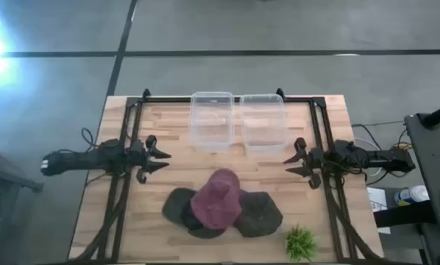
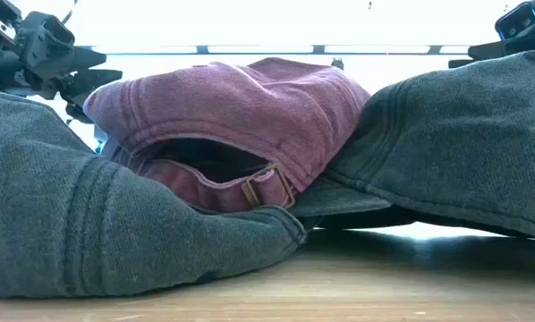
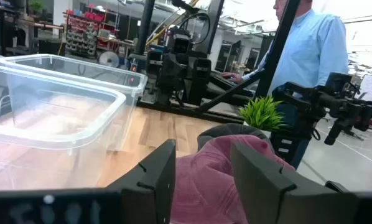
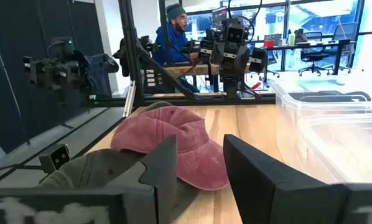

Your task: Pick & Place hat

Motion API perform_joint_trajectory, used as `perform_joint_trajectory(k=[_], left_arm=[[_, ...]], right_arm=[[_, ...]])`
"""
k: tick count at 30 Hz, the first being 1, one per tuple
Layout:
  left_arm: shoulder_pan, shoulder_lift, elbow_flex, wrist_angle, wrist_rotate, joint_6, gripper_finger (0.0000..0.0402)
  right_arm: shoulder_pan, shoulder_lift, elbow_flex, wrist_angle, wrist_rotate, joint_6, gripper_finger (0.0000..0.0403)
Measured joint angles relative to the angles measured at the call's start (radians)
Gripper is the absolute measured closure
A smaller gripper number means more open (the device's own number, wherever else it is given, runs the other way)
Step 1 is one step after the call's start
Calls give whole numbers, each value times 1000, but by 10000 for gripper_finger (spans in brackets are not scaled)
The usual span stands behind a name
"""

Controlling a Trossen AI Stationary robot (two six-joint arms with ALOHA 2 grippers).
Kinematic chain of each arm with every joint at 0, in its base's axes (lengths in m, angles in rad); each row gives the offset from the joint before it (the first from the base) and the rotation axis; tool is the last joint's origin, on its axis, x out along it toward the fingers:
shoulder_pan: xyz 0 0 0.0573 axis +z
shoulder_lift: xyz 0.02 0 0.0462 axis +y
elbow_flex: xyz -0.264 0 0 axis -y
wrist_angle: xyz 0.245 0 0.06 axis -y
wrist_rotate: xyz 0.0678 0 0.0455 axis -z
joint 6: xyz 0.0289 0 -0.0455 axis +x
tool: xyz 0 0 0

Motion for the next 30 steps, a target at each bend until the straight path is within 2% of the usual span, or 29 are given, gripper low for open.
perform_joint_trajectory(k=[30], left_arm=[[0,0,0,0,0,0,254]], right_arm=[[0,0,0,0,0,0,285]])
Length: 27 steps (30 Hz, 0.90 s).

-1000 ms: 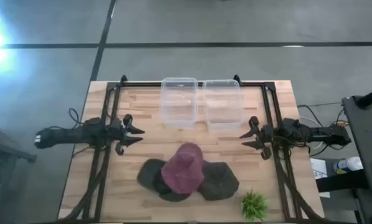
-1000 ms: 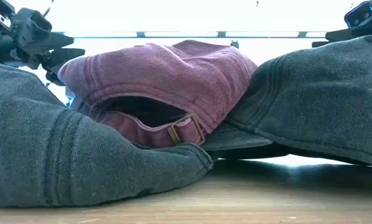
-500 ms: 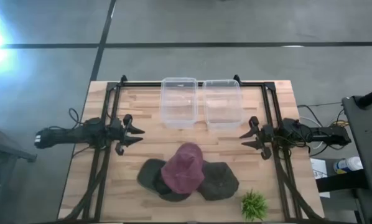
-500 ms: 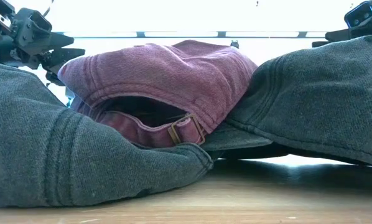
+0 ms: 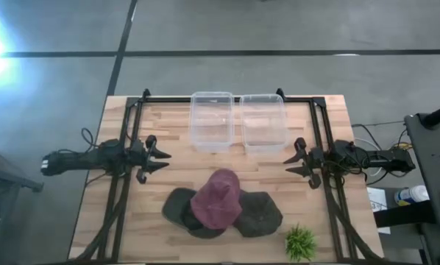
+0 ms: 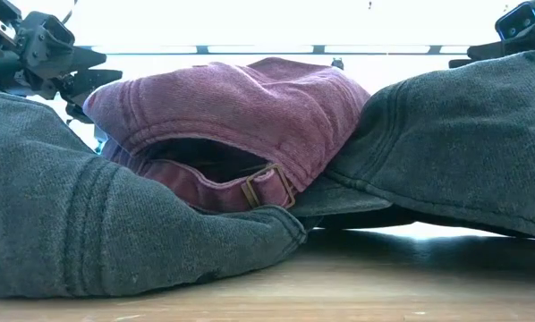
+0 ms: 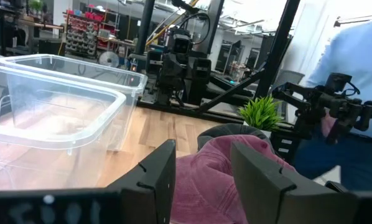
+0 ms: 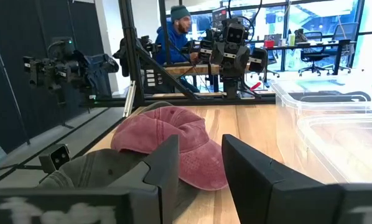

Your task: Pick & Place hat

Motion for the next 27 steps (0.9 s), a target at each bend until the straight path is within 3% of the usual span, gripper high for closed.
perform_joint_trajectory(k=[16,18,20,24,27], left_arm=[[0,0,0,0,0,0,254],[0,0,0,0,0,0,254],[0,0,0,0,0,0,254],[0,0,0,0,0,0,254],[0,0,0,0,0,0,254]], right_arm=[[0,0,0,0,3,-1,276],[0,0,0,2,65,4,279],[-1,0,0,4,127,187,283],[-1,2,0,-5,160,806,292],[-1,13,0,3,219,1070,296]])
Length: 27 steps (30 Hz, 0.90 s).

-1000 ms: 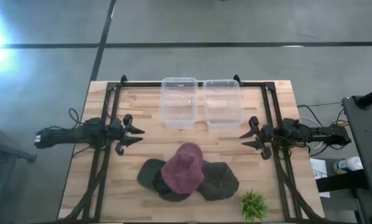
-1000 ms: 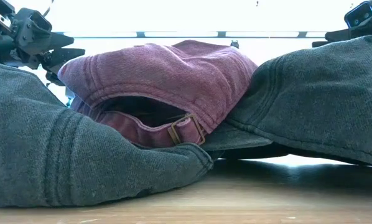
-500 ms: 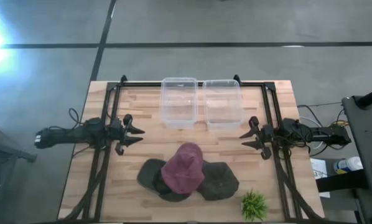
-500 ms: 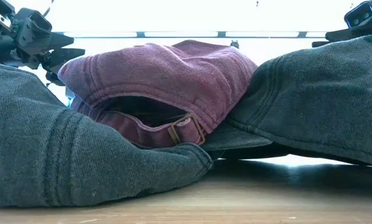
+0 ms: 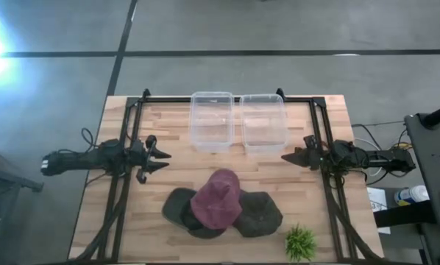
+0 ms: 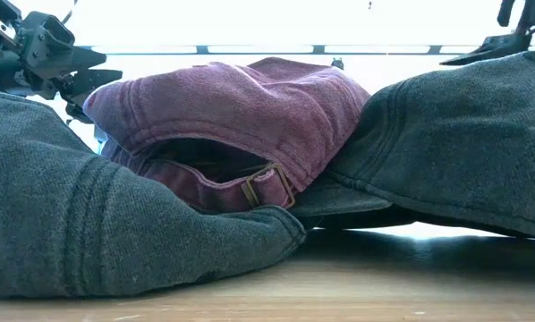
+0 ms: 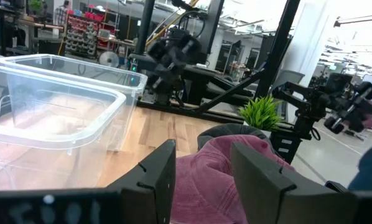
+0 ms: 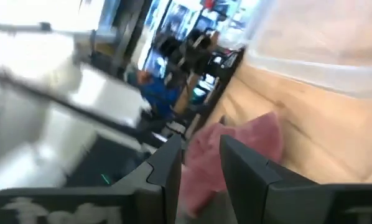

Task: Pick & Place hat
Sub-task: Put the right dark gray cap into the right transparent bin

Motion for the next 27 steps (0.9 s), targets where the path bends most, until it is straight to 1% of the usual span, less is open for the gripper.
perform_joint_trajectory(k=[2,6,7,8,10,12,15,18,20,24,27], left_arm=[[0,0,0,0,0,0,254],[0,0,0,0,0,0,254],[0,0,0,0,0,4,254],[0,0,0,0,0,15,254],[0,0,0,0,0,29,254],[0,0,0,0,0,22,254],[0,0,0,0,0,15,254],[0,0,0,0,0,14,254],[0,0,0,0,0,14,254],[0,0,0,0,0,14,254],[0,0,0,0,0,15,254]], right_arm=[[0,2,0,50,16,54,296],[23,46,1,274,-3,38,294],[33,68,10,295,-3,43,294],[45,95,29,278,-2,53,295],[74,168,84,165,-5,60,298],[106,272,157,26,-16,66,300],[155,453,279,-155,-78,105,301],[191,634,392,-298,-145,112,301],[207,747,456,-357,-239,110,301],[222,938,569,-494,-343,144,303],[226,1054,628,-509,-435,214,298]])
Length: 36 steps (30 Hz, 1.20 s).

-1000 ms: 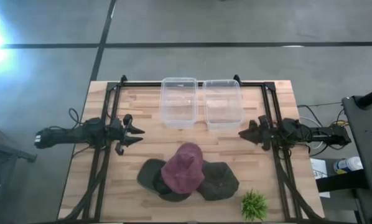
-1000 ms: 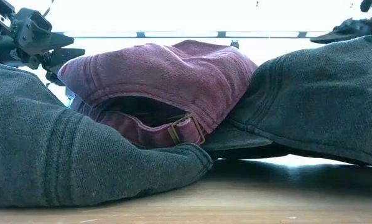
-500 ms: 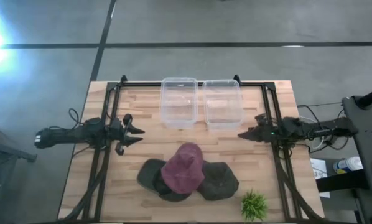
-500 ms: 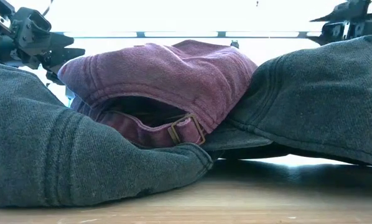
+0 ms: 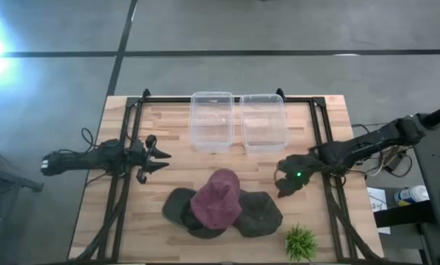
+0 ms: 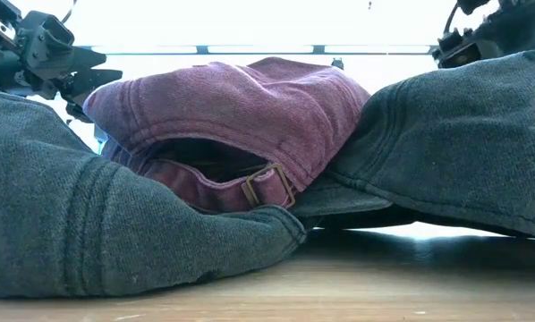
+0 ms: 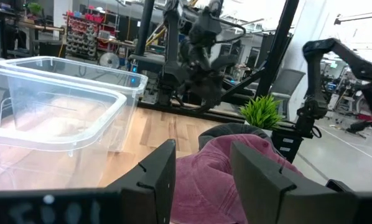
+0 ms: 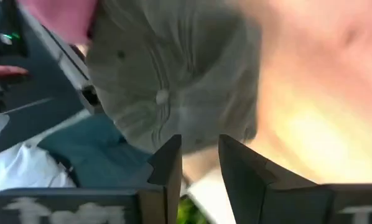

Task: Pick & Place hat
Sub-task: Put the right dark gray cap into the right transparent bin

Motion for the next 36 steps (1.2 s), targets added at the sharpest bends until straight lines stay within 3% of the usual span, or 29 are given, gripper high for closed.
perform_joint_trajectory(k=[3,13,22,27,34,36], left_arm=[[0,0,0,0,0,9,254],[0,0,0,0,0,6,254],[0,0,0,1,0,-5,254],[0,0,0,1,0,-7,254],[0,0,0,1,0,-8,254],[0,0,0,2,0,-7,254]], right_arm=[[0,99,40,-2,-46,52,272],[6,317,129,11,-54,60,134],[35,455,131,31,-101,30,85],[34,481,131,42,-103,-2,144],[39,461,143,104,-79,-52,360],[40,444,149,103,-64,-63,381]])
